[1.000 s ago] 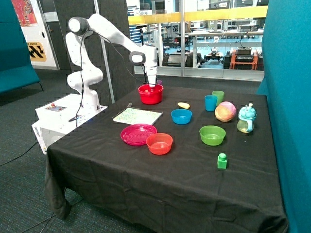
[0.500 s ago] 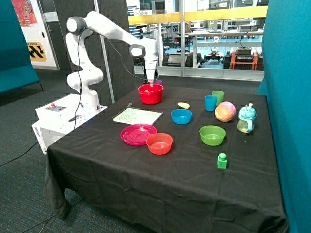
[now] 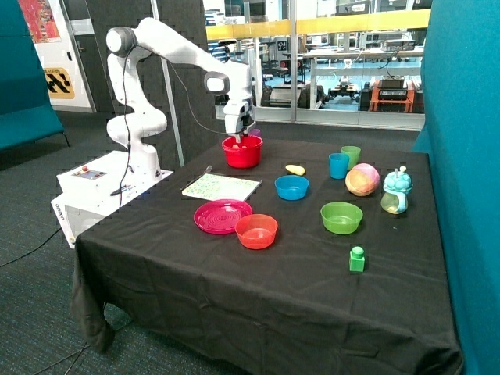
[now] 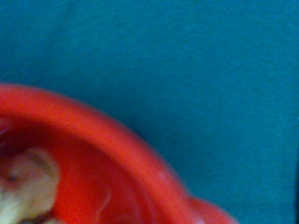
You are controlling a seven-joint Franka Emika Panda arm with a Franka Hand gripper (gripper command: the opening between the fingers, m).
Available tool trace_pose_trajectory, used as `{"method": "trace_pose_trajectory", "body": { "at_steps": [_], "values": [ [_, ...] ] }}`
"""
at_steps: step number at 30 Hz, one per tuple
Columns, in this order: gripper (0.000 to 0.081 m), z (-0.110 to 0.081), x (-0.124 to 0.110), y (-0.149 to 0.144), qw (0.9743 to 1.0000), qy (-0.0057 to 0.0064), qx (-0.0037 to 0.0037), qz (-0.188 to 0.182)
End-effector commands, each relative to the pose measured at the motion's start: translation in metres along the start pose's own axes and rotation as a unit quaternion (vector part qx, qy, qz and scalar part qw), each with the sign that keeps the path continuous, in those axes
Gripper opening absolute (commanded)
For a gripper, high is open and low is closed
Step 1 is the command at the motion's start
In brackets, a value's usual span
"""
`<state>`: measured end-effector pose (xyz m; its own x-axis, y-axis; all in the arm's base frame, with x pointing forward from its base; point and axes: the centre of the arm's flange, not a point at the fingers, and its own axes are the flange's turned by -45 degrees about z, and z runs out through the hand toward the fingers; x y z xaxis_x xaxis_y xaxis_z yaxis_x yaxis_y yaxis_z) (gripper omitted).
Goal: Hide the teddy bear in the red bowl
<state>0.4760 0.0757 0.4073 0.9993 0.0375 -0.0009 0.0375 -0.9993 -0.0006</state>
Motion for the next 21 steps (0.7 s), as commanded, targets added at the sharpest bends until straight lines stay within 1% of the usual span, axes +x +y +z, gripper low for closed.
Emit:
{"method": "trace_pose_trajectory", "body": {
  "at_steps": [1,3,4,5,6,7,8,9,10,11,12,13,14,15,16,17,19,21],
  "values": [
    [0.0516,0.009,0.010,0.043,0.9913,0.0005,-0.00025,0.132],
    [0.0526,0.009,0.011,0.050,0.9906,0.0005,-0.00025,0.137],
    [0.0526,0.009,0.011,0.055,0.9891,0.0005,-0.00025,0.147],
    [0.0528,0.009,0.012,0.060,0.9883,0.0005,-0.00024,0.152],
    [0.0526,0.009,0.012,0.066,0.9869,0.0005,-0.00024,0.161],
    [0.0491,0.008,0.011,0.074,0.9852,0.0005,-0.00023,0.171],
    [0.0424,0.008,0.010,0.081,0.9836,0.0005,-0.00023,0.180],
    [0.0497,0.009,0.008,0.089,0.9816,0.0005,-0.00022,0.191],
    [0.0537,0.010,0.007,0.095,0.9808,0.0005,-0.00022,0.195],
    [0.0559,0.011,0.006,0.099,0.9805,0.0005,-0.00022,0.196],
    [0.0574,0.013,0.005,0.105,0.9786,0.0005,-0.00022,0.206],
    [0.0585,0.014,0.005,0.111,0.9776,0.0005,-0.00021,0.210],
    [0.0584,0.015,0.005,0.114,0.9784,0.0005,-0.00022,0.207],
    [0.0588,0.016,0.005,0.116,0.9772,0.0005,-0.00021,0.212],
    [0.0566,0.017,0.005,0.119,0.9775,0.0005,-0.00021,0.211],
    [0.0577,0.018,0.005,0.122,0.9762,0.0005,-0.00021,0.217],
    [0.0595,0.020,0.005,0.129,0.9762,0.0005,-0.00021,0.217],
    [0.0593,0.021,0.005,0.135,0.9765,0.0005,-0.00021,0.215]
  ]
}}
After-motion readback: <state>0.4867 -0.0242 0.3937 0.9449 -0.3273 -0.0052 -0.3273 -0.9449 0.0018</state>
